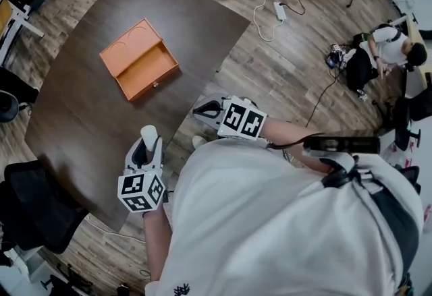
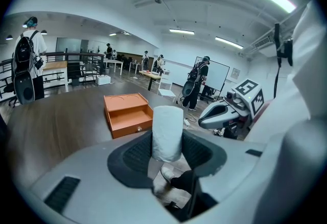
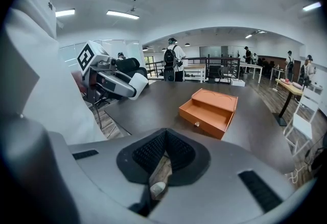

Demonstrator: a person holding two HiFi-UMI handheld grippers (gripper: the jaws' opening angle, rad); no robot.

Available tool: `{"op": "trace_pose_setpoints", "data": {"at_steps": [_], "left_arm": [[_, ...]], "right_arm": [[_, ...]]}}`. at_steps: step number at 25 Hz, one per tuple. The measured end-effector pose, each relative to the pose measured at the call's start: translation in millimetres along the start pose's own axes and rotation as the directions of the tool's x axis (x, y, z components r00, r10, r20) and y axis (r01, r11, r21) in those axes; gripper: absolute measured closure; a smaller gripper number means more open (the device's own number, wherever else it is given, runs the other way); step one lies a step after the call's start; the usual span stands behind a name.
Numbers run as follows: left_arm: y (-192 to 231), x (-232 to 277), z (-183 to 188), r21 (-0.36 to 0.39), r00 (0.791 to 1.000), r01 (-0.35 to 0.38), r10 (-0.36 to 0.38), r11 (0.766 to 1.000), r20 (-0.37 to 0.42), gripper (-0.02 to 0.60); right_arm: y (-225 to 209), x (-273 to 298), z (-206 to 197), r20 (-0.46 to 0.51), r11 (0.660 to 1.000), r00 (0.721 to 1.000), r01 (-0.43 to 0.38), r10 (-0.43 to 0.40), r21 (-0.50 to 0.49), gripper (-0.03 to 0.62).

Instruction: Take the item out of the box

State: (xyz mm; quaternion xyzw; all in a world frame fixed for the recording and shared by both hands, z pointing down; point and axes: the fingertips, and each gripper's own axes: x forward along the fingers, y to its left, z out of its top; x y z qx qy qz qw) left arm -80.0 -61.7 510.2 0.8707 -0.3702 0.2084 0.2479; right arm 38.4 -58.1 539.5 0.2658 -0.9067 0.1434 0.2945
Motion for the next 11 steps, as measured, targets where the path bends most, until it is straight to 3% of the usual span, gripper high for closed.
{"op": "trace_pose_setpoints", "data": {"at_steps": [11], "left_arm": [[-0.7,23.5,18.8,-0.003,1.0,-0.003,0.002,1.0,-0.018,0.402]], "right_arm": [[-27.3,-3.4,4.6,-0.002,1.0,1.0,-0.017,0.017,0.006,0.592]]}}
